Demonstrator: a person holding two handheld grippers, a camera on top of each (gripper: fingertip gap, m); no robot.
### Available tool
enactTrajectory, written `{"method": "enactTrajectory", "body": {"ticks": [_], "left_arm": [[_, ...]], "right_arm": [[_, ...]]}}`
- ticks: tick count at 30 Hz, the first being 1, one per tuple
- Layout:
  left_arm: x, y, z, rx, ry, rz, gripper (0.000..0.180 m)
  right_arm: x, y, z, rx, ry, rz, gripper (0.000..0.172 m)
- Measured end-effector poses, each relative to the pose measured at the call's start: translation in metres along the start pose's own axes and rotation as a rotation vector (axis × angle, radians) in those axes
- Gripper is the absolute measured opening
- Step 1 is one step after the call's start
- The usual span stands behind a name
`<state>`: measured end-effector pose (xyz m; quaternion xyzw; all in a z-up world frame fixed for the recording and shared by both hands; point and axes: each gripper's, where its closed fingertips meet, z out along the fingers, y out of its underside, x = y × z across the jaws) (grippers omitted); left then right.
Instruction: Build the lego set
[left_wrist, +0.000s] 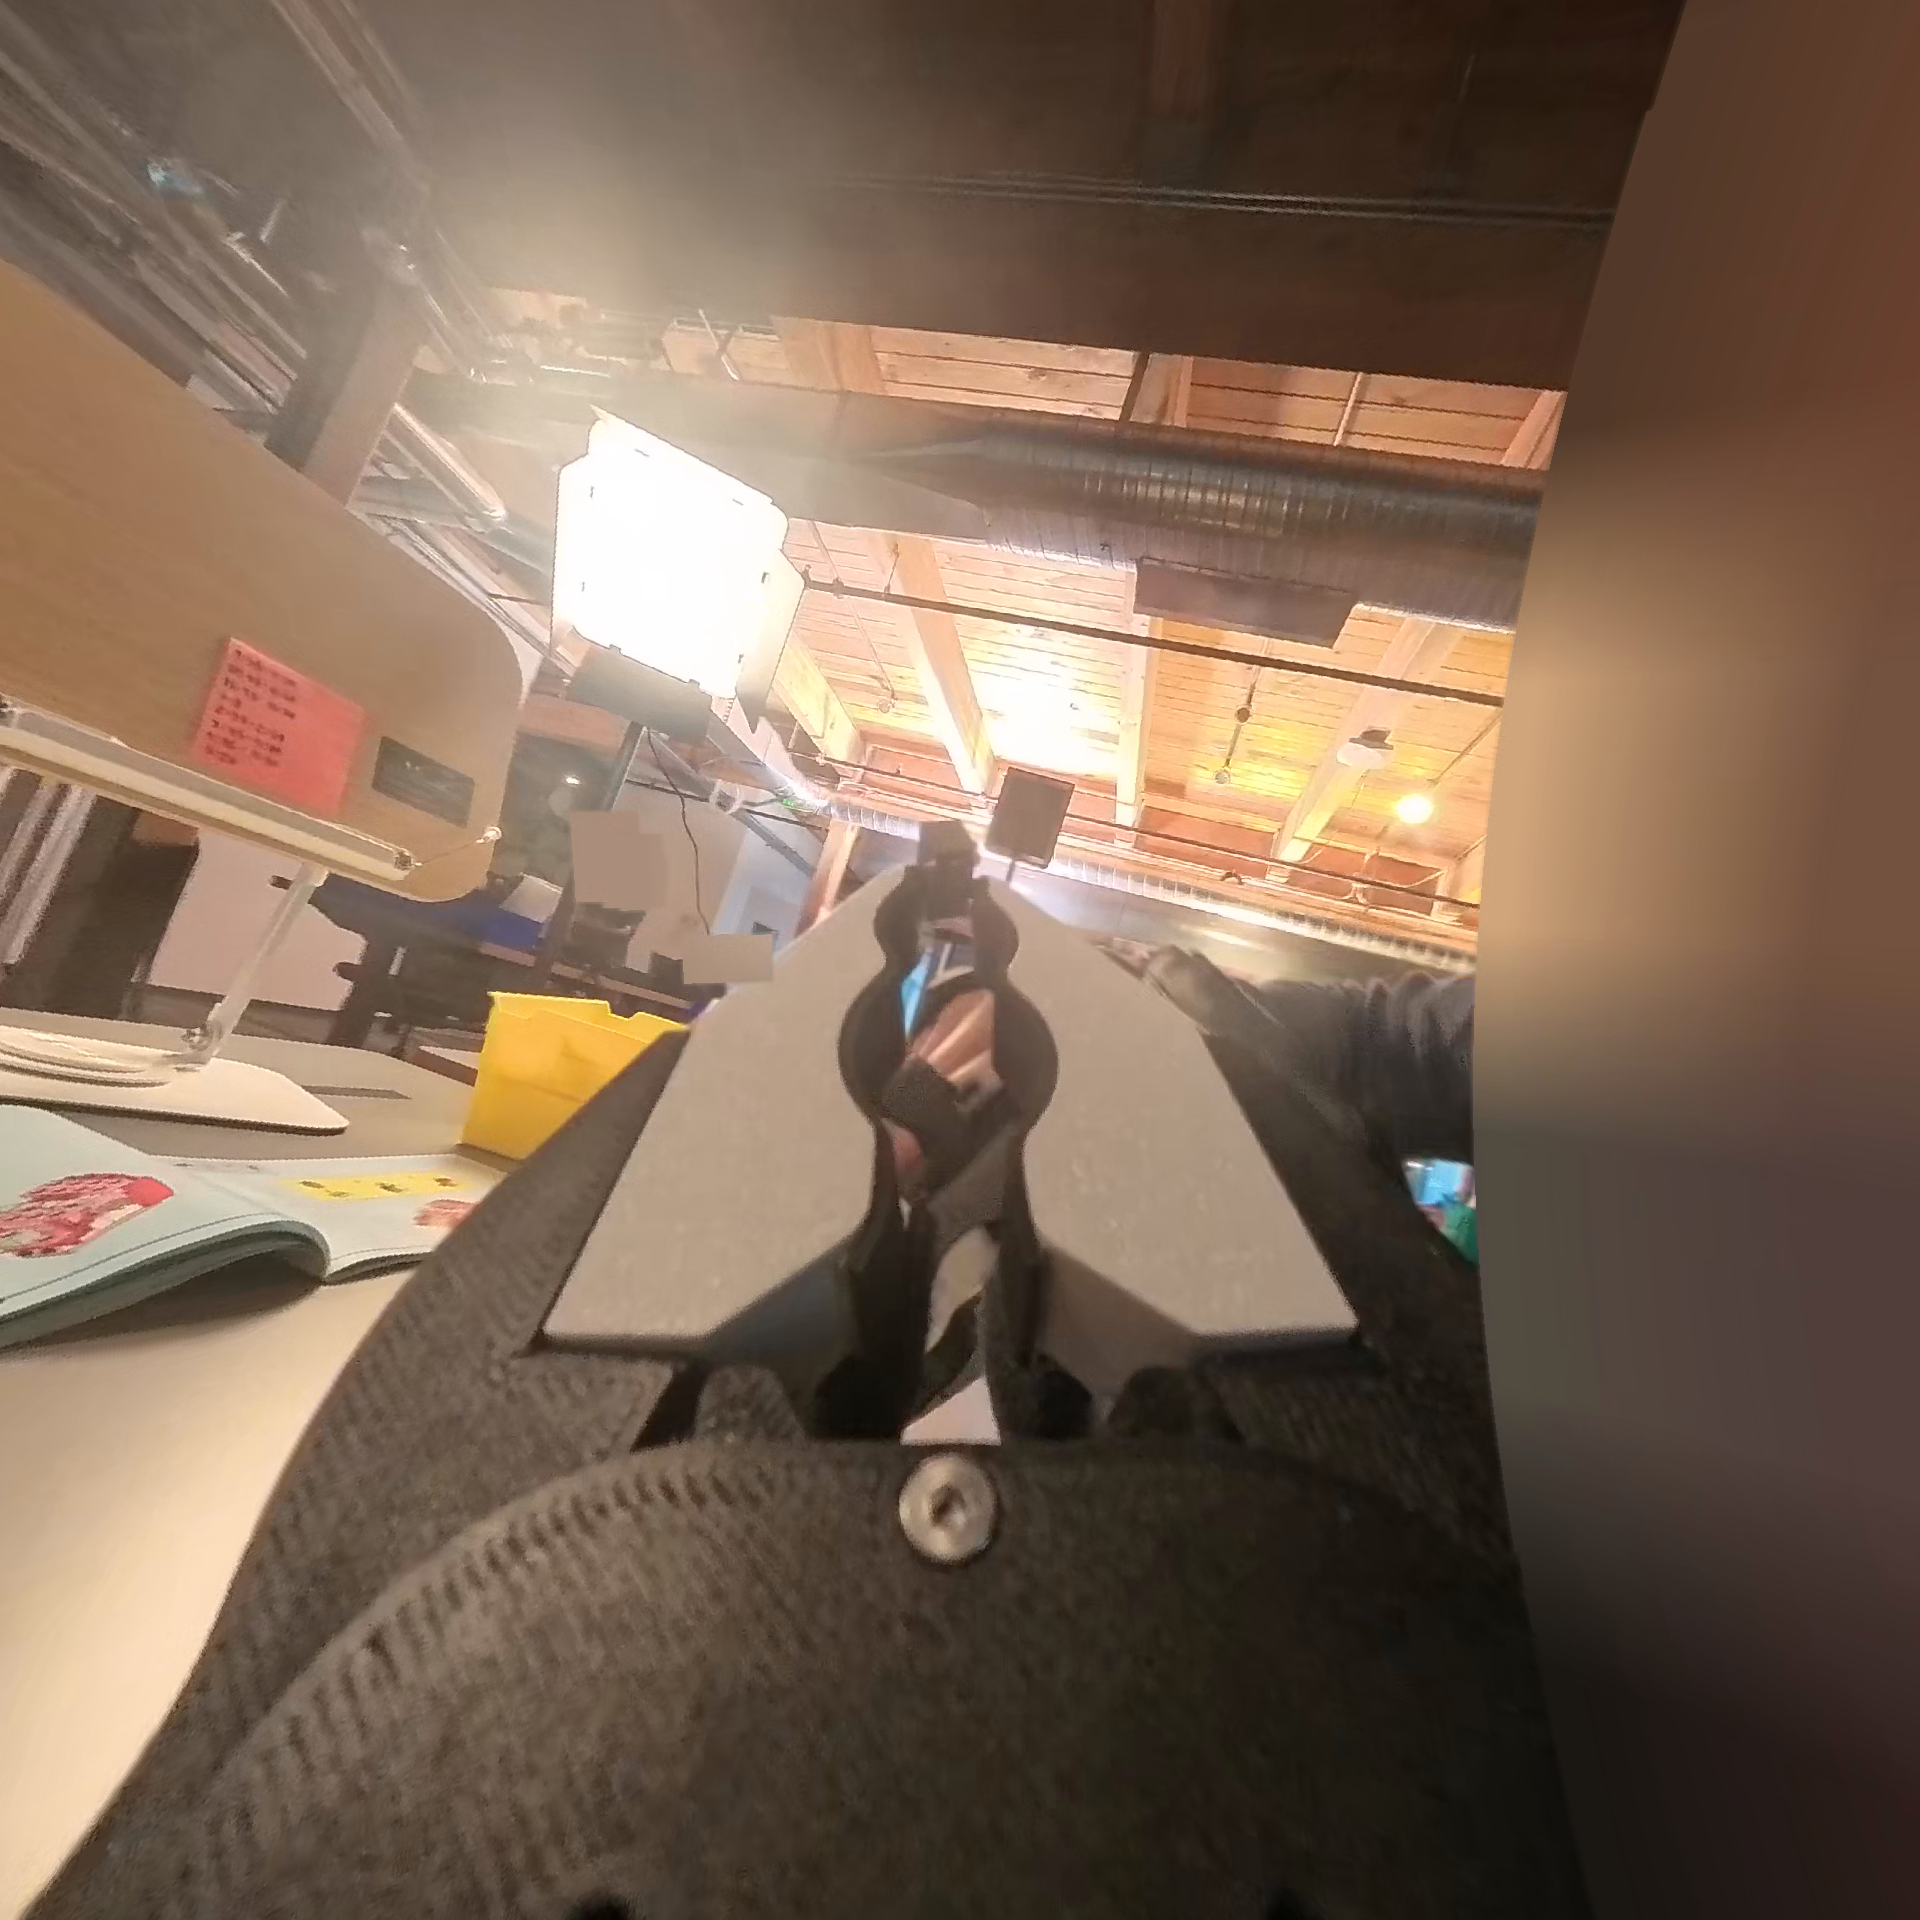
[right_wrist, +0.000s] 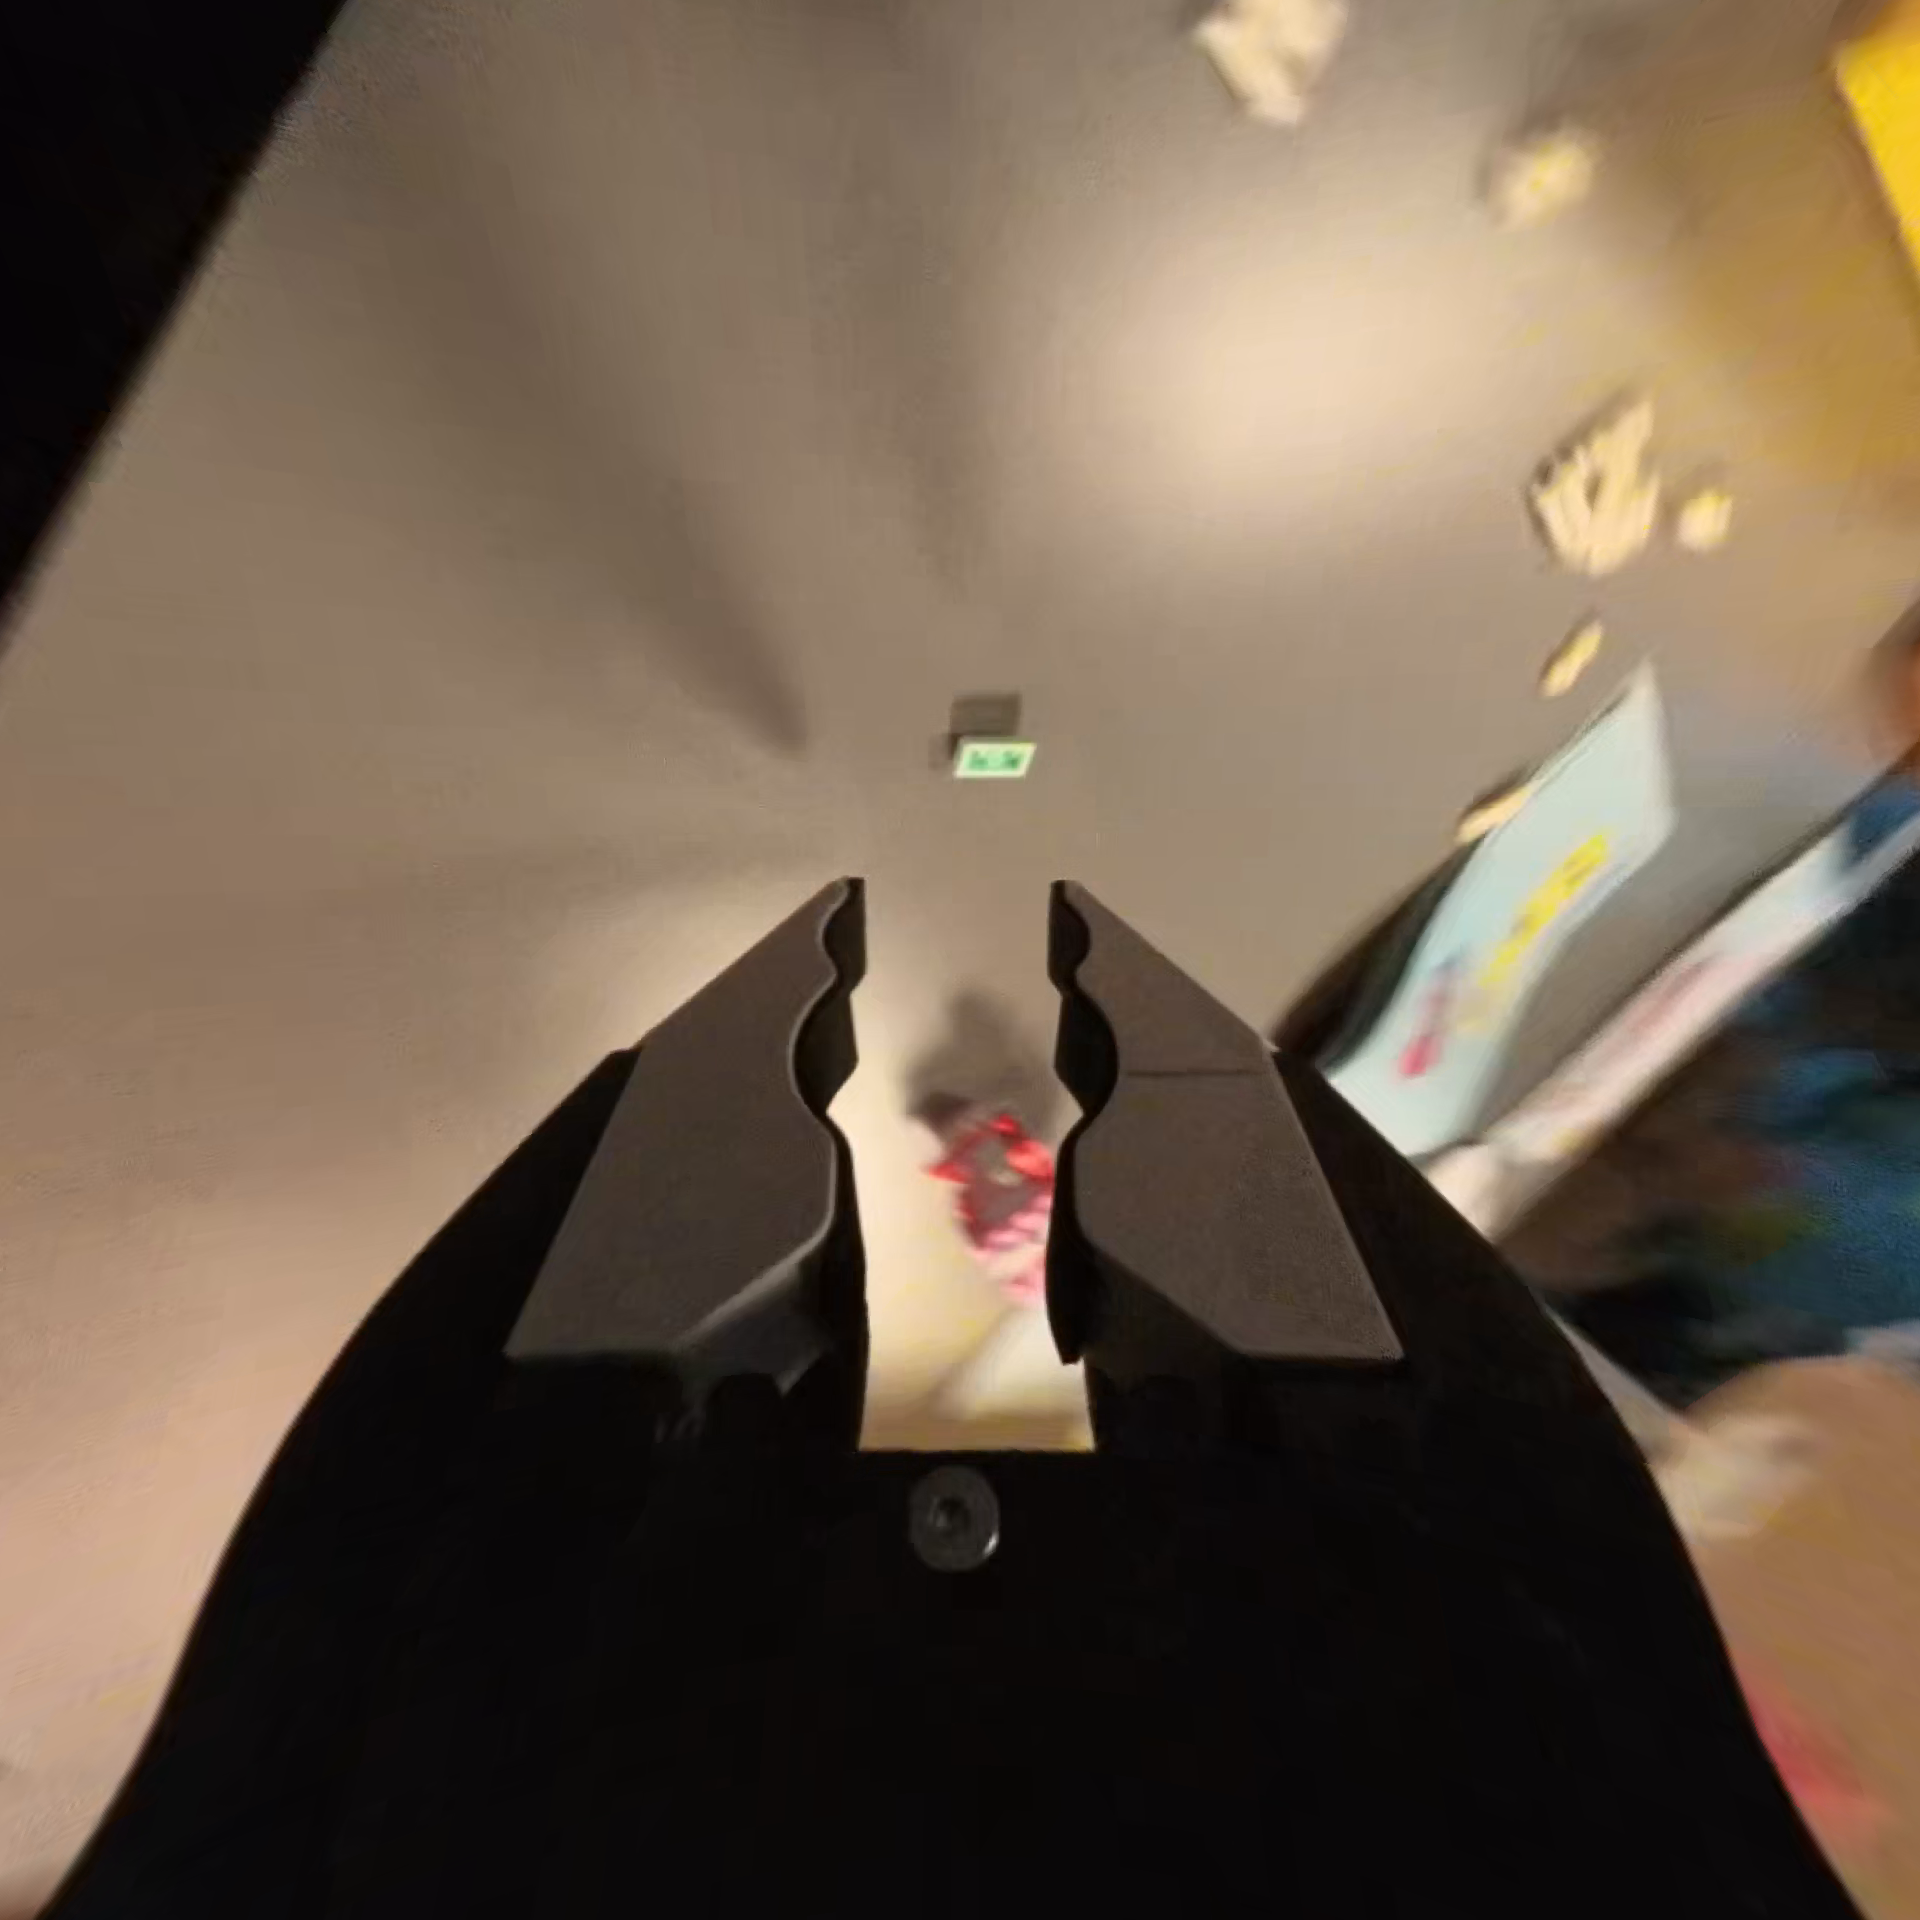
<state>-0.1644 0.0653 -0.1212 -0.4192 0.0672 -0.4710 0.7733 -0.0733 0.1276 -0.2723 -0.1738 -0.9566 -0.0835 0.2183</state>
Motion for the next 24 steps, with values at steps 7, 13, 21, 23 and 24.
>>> {"method": "enactTrajectory", "body": {"ticks": [7, 13, 21, 23, 24], "left_arm": [[0.002, -0.004, 0.001, 0.033, -0.015, 0.055, 0.008], [0.007, -0.001, 0.004, 0.037, -0.017, 0.101, 0.007], [0.012, -0.011, 0.000, 0.123, -0.074, 0.209, 0.007], [0.014, -0.018, 0.000, 0.174, -0.113, 0.253, 0.007], [0.017, -0.020, 0.003, 0.192, -0.112, 0.257, 0.007]], "right_arm": [[0.015, -0.012, 0.013, 0.403, -0.145, 1.169, 0.023], [0.009, -0.017, 0.025, 0.399, -0.060, 1.269, 0.024], [0.013, -0.008, 0.034, 0.373, 0.019, 1.290, 0.006], [0.014, -0.005, 0.032, 0.356, 0.029, 1.239, 0.006], [0.023, -0.001, 0.025, 0.372, 0.068, 1.196, 0.006]]}}
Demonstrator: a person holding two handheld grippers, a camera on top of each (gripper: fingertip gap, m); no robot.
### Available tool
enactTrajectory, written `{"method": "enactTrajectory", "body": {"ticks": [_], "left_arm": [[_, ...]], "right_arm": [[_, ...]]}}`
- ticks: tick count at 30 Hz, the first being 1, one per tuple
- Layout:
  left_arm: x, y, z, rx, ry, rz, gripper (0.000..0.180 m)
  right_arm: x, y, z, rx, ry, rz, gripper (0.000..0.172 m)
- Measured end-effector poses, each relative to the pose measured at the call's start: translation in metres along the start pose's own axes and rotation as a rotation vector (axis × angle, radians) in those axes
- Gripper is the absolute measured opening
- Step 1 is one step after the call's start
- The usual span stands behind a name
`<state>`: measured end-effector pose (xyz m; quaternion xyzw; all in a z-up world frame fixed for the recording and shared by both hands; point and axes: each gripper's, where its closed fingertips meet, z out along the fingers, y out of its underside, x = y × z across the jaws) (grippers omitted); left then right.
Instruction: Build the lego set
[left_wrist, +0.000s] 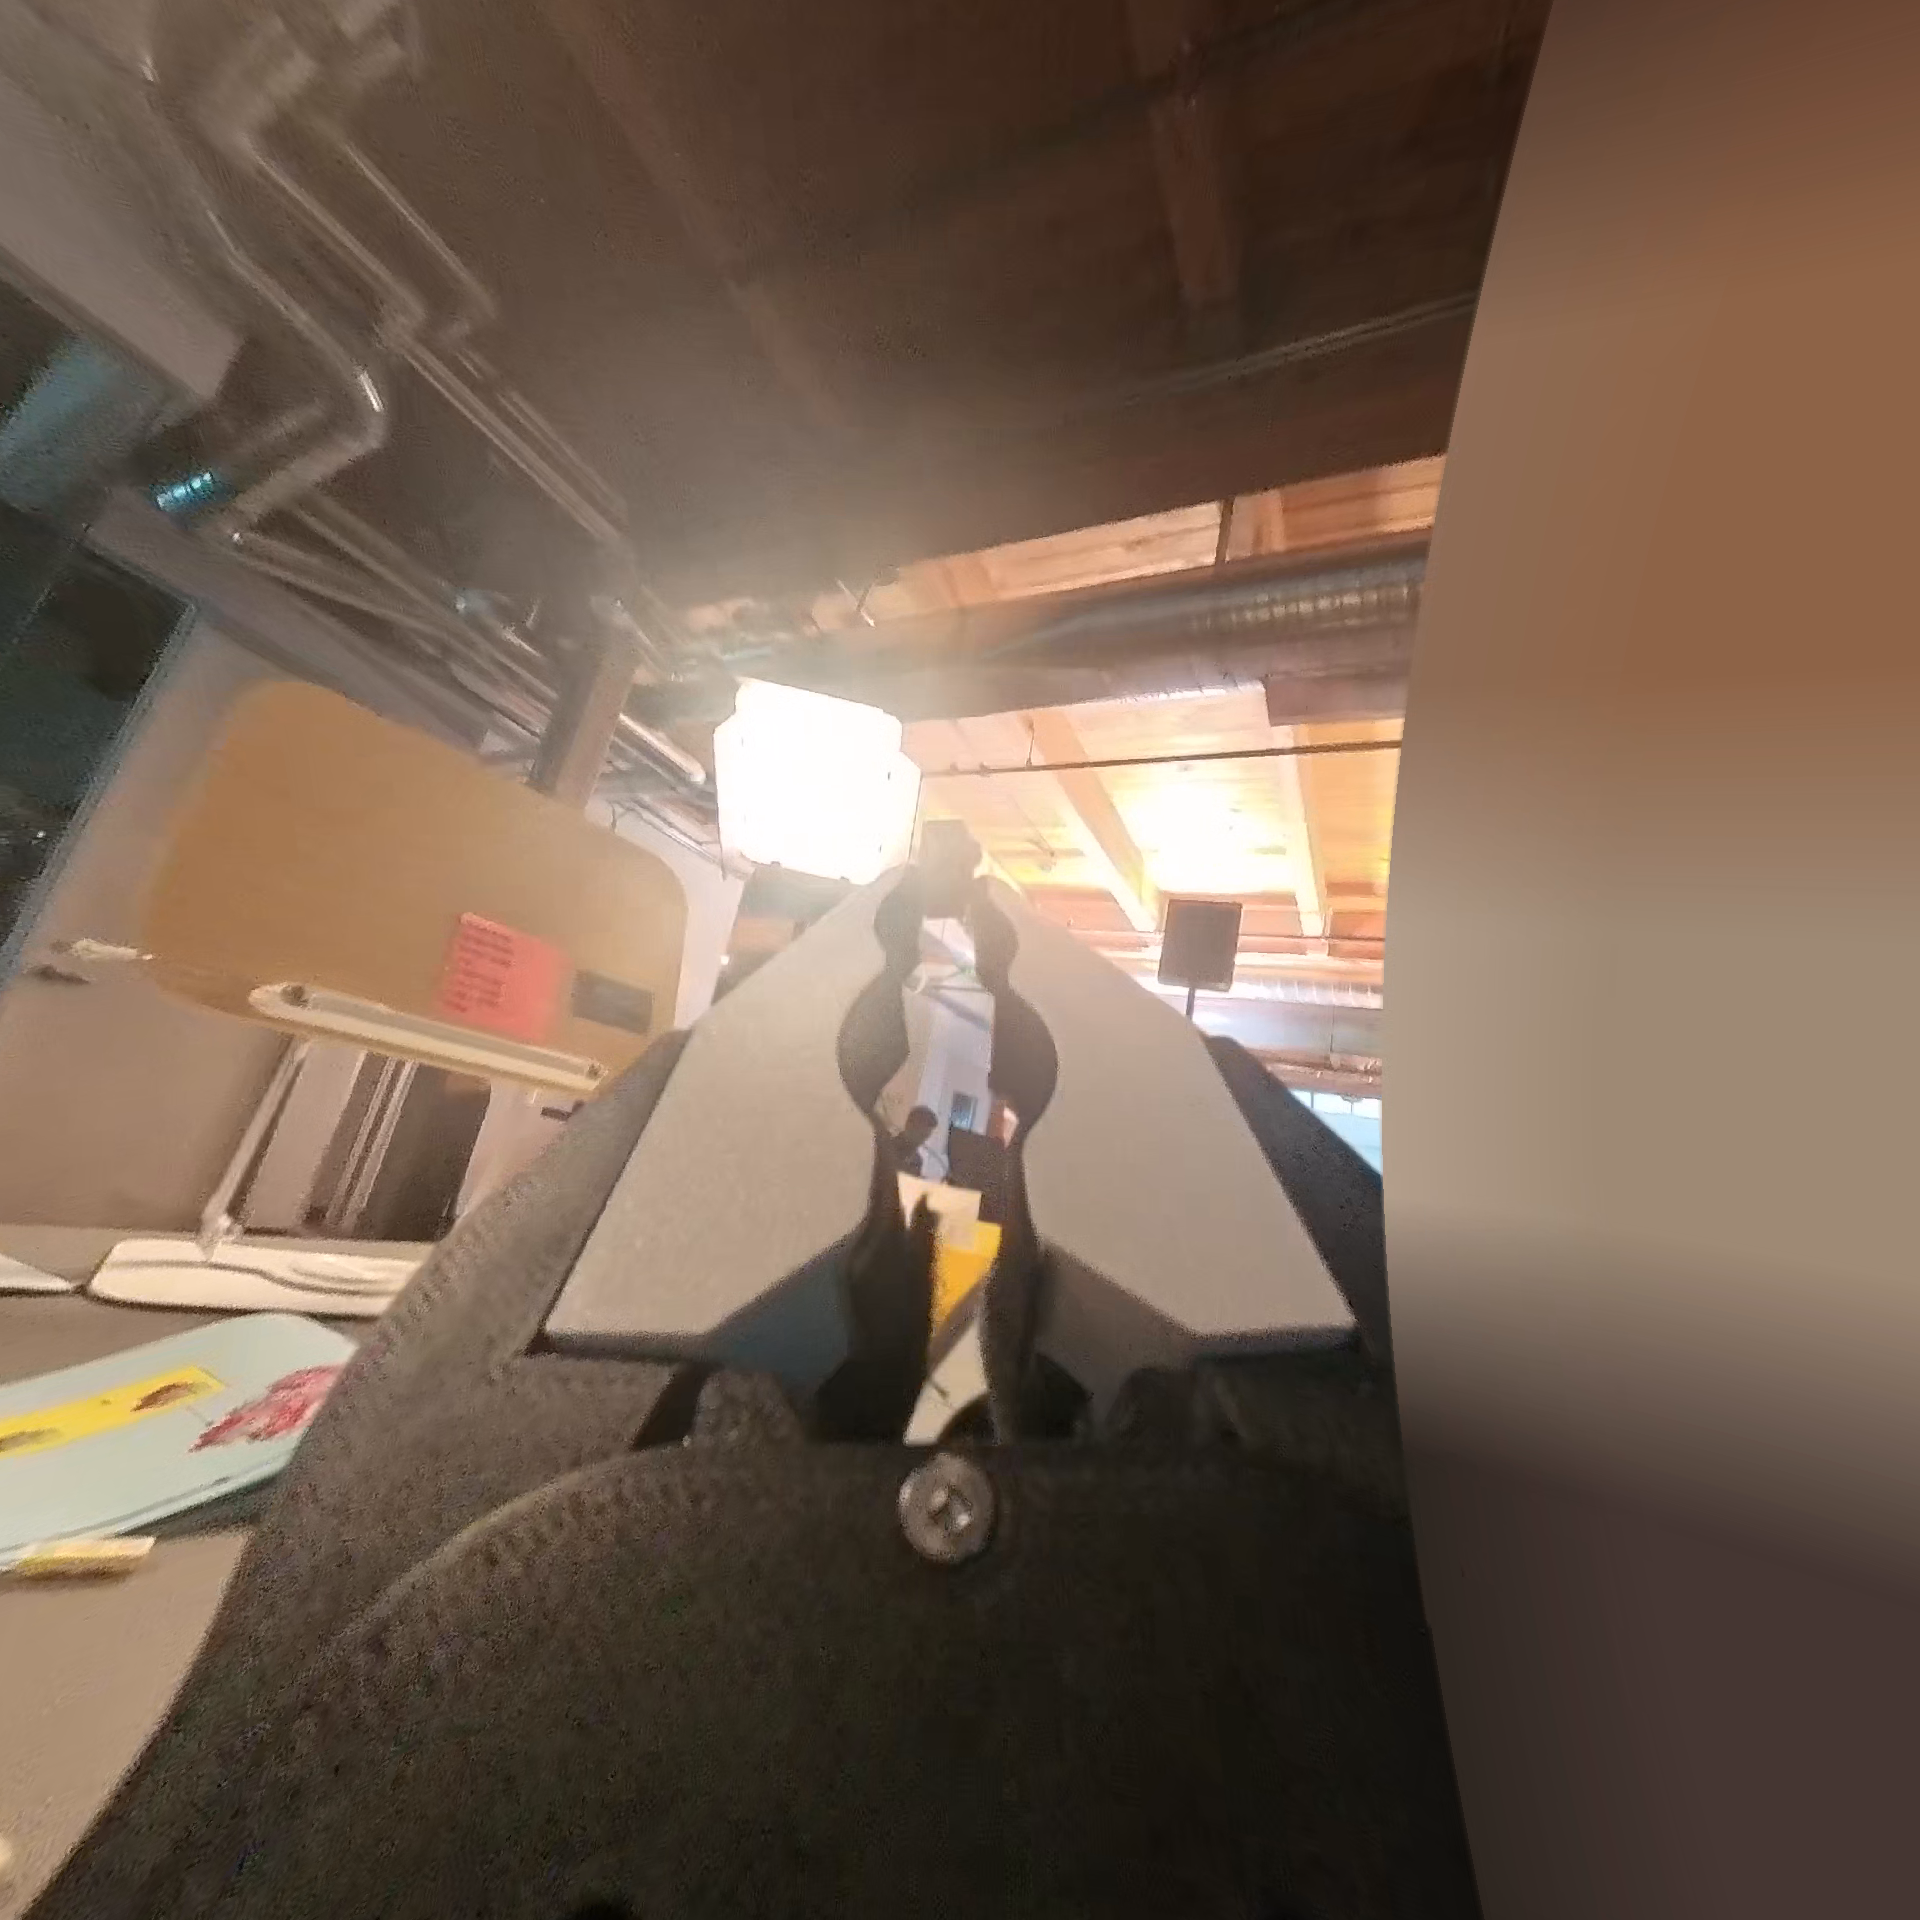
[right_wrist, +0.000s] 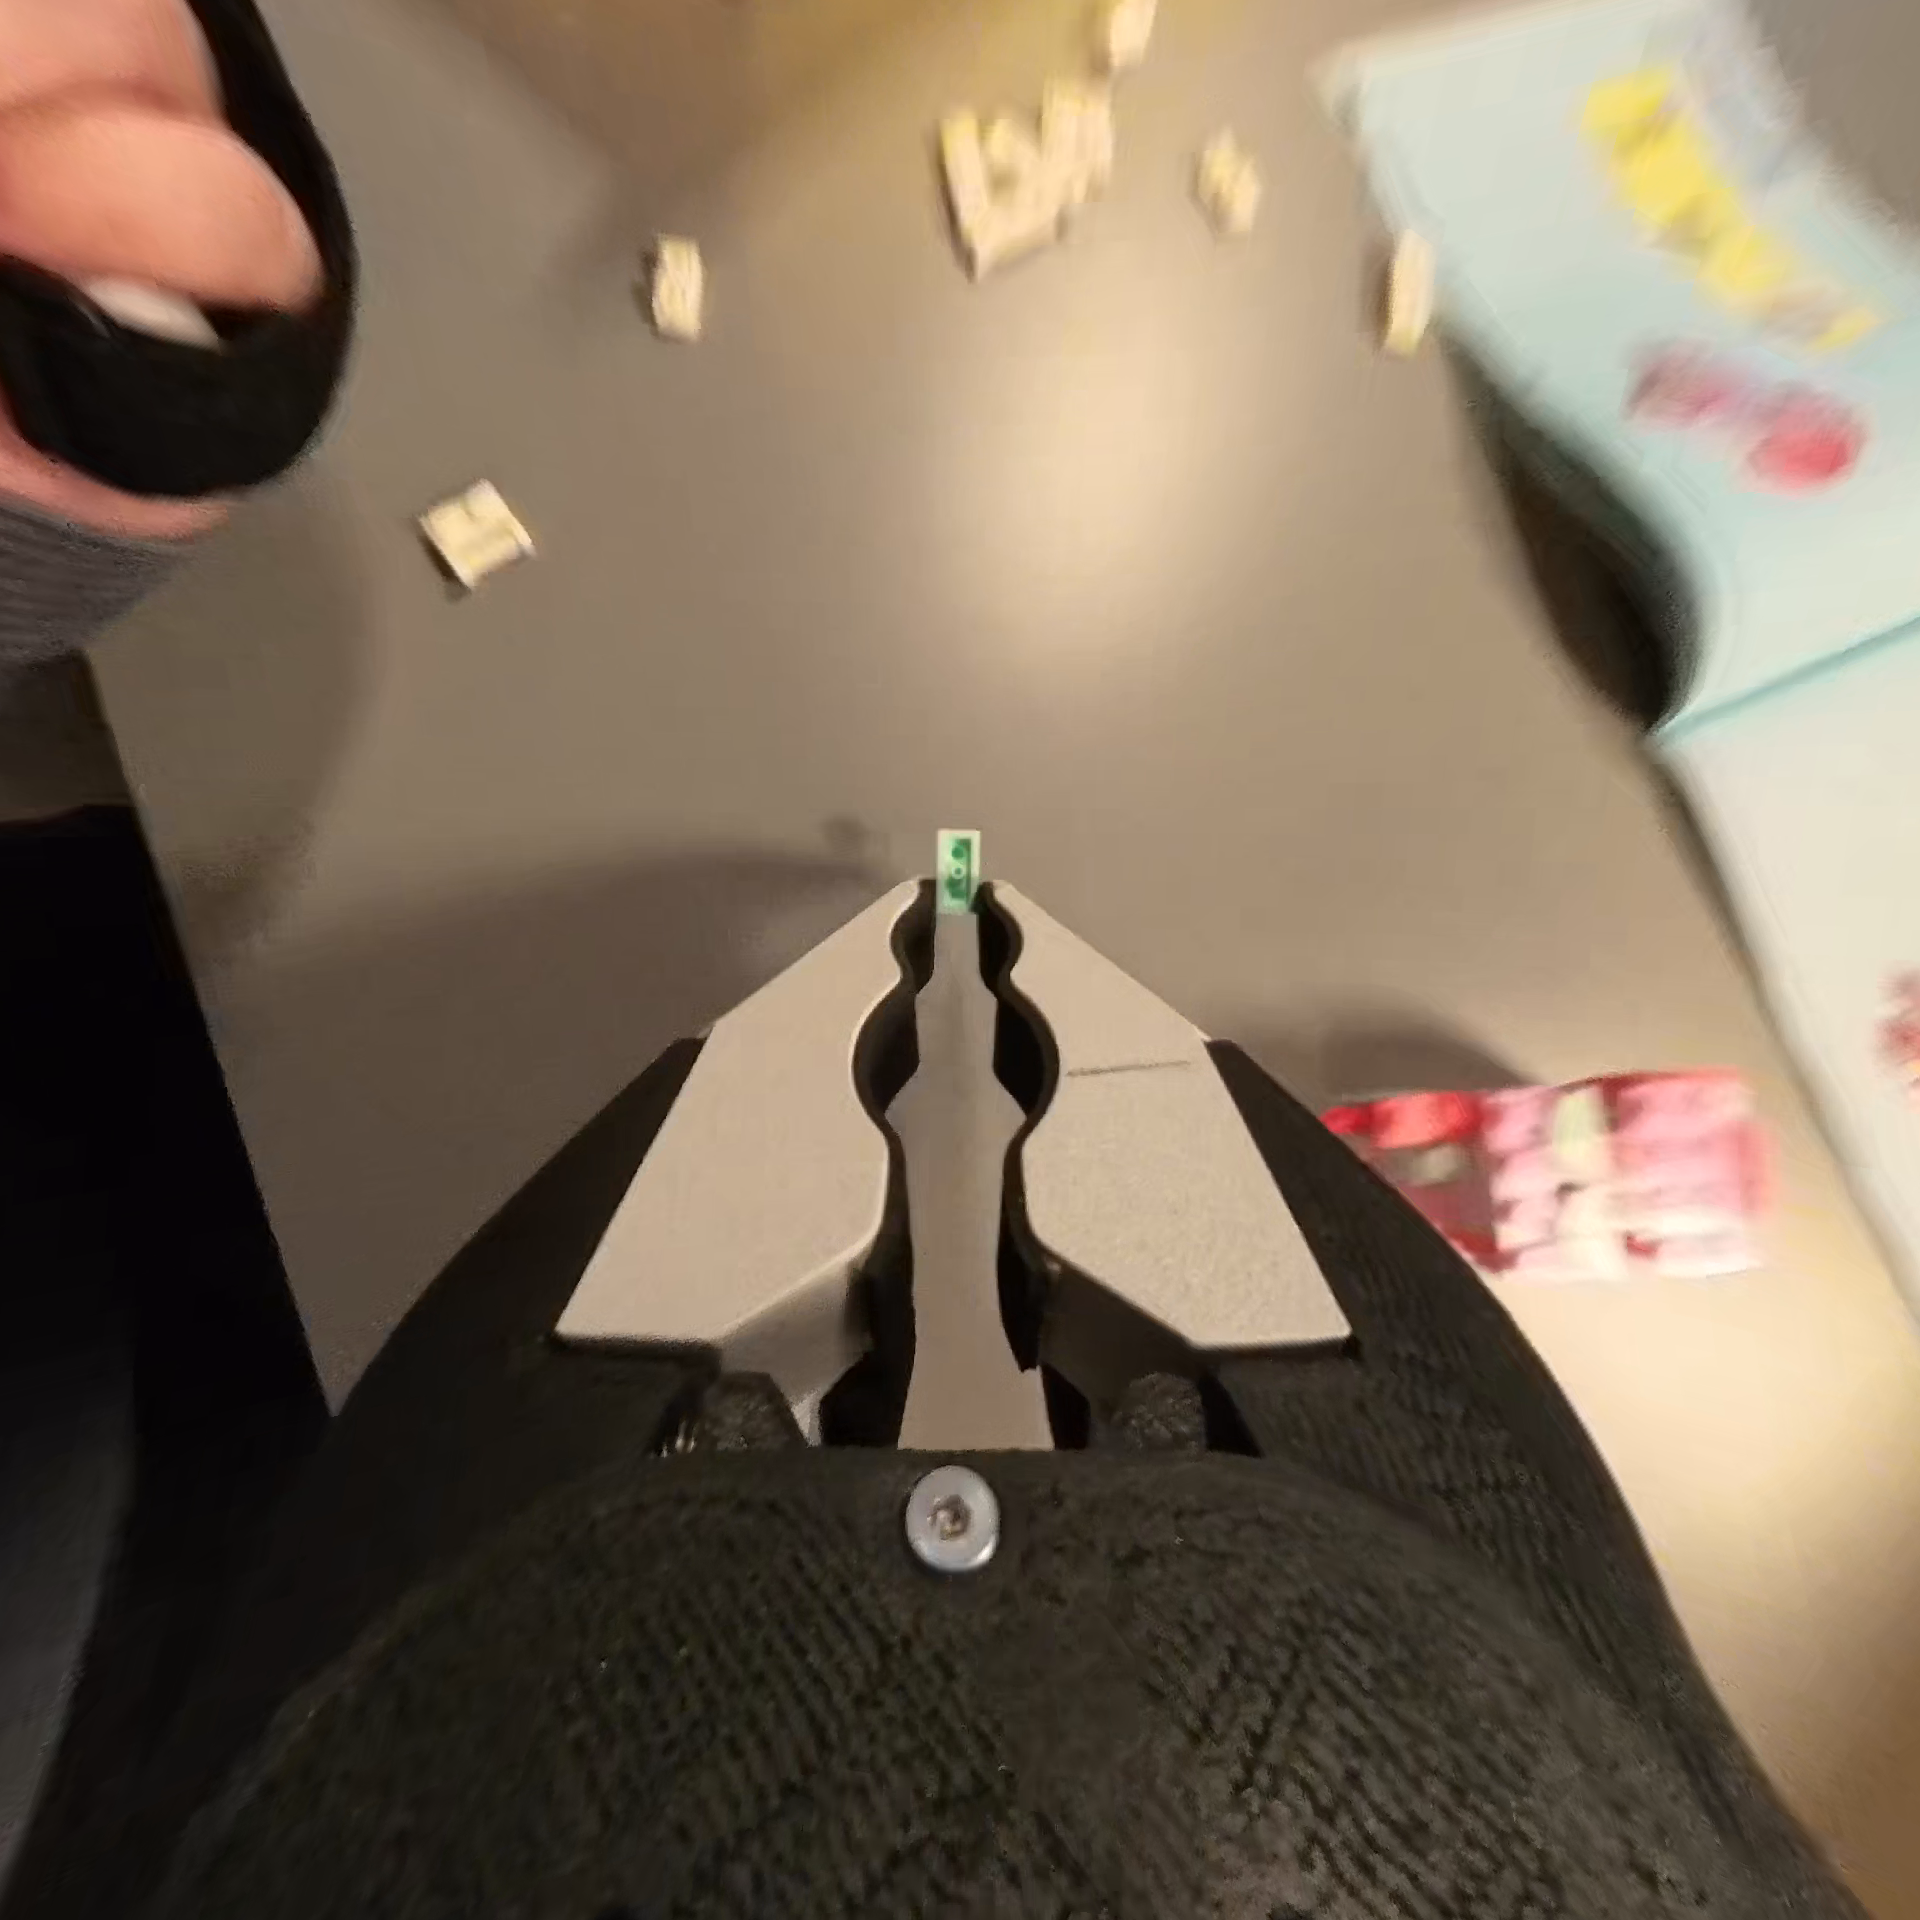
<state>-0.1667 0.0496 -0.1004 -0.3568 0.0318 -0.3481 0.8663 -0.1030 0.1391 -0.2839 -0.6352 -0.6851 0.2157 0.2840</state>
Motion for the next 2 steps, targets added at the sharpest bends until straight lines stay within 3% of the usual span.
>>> {"method": "enactTrajectory", "body": {"ticks": [2], "left_arm": [[0.011, -0.002, 0.010, 0.030, 0.059, -0.029, 0.007]], "right_arm": [[0.006, -0.043, -0.028, 0.154, -0.034, -0.052, 0.006]]}}
